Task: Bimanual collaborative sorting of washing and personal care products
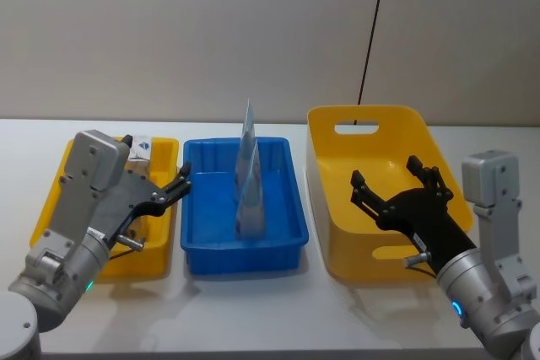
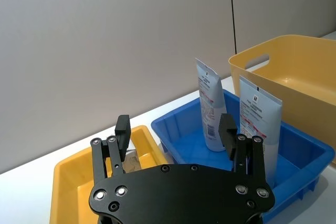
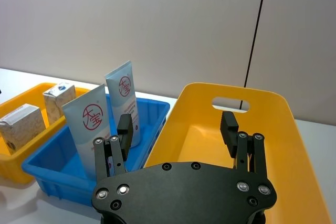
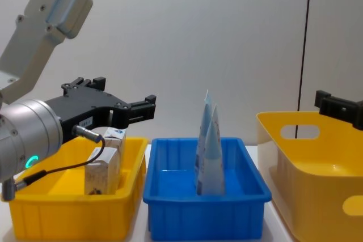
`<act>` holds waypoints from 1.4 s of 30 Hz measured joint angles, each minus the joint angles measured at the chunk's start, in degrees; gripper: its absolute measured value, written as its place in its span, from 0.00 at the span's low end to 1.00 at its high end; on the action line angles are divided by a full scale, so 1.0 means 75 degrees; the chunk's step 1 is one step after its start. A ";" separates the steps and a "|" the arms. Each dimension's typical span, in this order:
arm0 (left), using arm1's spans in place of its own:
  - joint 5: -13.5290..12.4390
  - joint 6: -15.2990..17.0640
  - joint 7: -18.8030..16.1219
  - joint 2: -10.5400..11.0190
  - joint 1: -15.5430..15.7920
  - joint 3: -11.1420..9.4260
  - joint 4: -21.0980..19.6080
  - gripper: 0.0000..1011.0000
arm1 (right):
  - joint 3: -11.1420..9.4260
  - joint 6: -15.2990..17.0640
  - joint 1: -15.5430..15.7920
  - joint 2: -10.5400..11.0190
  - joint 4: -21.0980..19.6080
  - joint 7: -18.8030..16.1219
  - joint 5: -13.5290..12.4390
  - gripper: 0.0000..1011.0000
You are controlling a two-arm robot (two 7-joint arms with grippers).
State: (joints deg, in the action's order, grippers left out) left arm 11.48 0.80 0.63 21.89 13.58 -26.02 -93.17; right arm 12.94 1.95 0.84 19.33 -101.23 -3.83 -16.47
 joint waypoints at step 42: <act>0.0304 0.2481 0.0122 0.0001 -0.0017 0.0271 -0.0035 0.99 | 0.0000 0.0000 0.0000 0.0000 0.0000 0.0000 0.0000 0.99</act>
State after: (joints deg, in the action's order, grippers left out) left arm 13.76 19.41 1.54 21.90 13.45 -23.98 -93.44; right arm 12.94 1.95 0.84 19.34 -101.23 -3.83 -16.47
